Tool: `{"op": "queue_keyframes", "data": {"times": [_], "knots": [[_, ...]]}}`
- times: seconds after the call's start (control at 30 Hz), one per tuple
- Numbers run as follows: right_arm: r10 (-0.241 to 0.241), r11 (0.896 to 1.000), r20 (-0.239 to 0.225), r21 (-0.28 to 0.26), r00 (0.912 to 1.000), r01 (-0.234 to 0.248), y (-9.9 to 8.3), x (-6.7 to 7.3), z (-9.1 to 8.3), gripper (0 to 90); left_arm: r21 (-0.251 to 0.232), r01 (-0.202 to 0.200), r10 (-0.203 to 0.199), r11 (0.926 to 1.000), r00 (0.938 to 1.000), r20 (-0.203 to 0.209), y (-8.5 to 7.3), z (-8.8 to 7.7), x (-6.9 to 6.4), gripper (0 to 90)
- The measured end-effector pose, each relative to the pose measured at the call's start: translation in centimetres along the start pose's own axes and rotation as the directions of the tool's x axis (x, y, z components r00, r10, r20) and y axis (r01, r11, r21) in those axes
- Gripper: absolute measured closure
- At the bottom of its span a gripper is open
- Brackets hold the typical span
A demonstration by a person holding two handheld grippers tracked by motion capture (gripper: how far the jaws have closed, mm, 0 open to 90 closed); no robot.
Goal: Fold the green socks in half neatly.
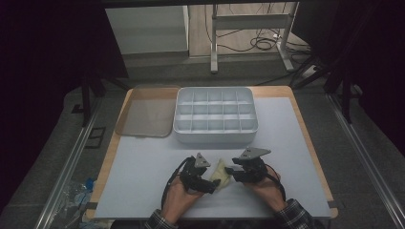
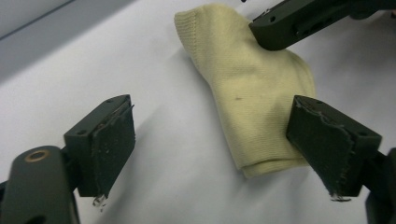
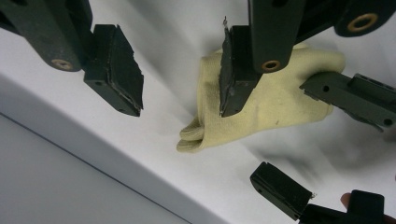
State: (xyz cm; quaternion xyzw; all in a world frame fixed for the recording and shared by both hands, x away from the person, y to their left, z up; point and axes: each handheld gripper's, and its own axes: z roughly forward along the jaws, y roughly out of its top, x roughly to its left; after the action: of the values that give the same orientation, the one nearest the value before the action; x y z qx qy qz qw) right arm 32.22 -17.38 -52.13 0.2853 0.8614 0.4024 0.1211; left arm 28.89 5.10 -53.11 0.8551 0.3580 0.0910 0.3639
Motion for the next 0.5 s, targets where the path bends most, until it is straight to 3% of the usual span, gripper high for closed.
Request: {"op": "queue_keyframes", "data": {"times": [0.5], "knots": [[0.012,1.000,-0.006,0.012,0.9999,-0.012,0.54,0.31,0.39,62.6,-0.005,0.013,-0.013,0.9999,0.9999,-0.011,-0.13,0.49,0.01,9.9]]}}
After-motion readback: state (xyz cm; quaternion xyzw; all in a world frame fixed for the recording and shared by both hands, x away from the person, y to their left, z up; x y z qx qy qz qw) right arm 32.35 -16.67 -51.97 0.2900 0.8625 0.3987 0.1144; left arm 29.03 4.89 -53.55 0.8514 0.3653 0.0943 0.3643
